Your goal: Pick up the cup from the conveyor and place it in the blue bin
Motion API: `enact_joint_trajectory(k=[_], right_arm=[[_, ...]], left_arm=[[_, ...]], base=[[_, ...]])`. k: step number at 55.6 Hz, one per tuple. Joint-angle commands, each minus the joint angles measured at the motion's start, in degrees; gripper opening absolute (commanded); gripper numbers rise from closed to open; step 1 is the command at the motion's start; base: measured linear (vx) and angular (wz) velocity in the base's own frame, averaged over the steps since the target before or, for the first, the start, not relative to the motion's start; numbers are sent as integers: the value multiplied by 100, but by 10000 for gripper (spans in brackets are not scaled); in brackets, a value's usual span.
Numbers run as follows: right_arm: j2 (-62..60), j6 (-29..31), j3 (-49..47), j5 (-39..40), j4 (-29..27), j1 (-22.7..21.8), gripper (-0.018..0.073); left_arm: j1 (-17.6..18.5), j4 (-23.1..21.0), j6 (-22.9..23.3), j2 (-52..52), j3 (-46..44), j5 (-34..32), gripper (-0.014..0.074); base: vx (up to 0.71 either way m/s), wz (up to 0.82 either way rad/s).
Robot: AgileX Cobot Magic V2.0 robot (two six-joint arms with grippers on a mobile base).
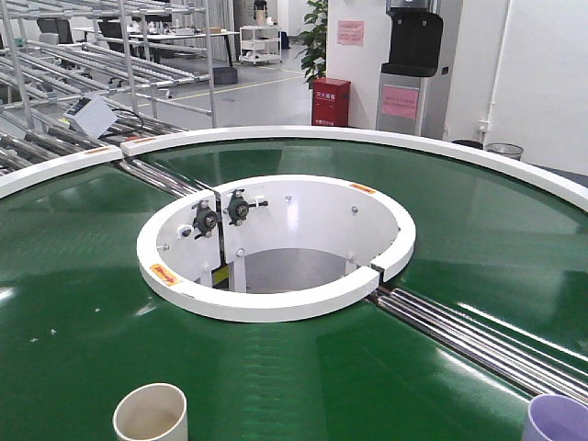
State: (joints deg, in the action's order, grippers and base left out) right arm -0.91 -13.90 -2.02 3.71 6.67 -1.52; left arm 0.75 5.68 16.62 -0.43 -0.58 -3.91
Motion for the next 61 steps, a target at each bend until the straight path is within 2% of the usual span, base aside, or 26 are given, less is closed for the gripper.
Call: enact_joint_trajectory(k=[1, 7, 12, 21, 33, 42, 50, 54, 61], right_arm=[[91, -107, -968, 80, -21, -44, -9], [578, -74, -2084, -1222, 135, -44, -9], [1164, -74, -2817, -1888, 215, -44, -9], [2116, -74, -3216, -2062, 357, -44, -4], [2928, -79, -3219, -2227, 345, -44, 40], [3143, -79, -3219, -2327, 345, -44, 158], [3143, -79, -3209, -2334, 351, -44, 327], [3143, -79, -3202, -2334, 351, -44, 390], [3143, -79, -3202, -2350, 351, -44, 437]], left_arm=[[47, -27, 24, -74, -878, -976, -6], [47, -26, -17, 259, -1857, -535, -5], [47, -21, -18, 858, -2840, 52, -5], [47, -21, -18, 2083, -3803, 913, -3], [47, -21, -18, 3202, -3887, 1476, 28], [47, -16, -113, 3704, -3887, 1634, 129], [47, -11, -786, 4112, -3887, 1677, 309], [47, -24, -756, 4283, -3887, 1677, 374], [47, -27, -548, 4613, -3887, 1670, 417]], base=[[0, 0], [0, 0], [0, 0], [0, 0], [0, 0], [0, 0], [0, 0], [0, 0], [0, 0]])
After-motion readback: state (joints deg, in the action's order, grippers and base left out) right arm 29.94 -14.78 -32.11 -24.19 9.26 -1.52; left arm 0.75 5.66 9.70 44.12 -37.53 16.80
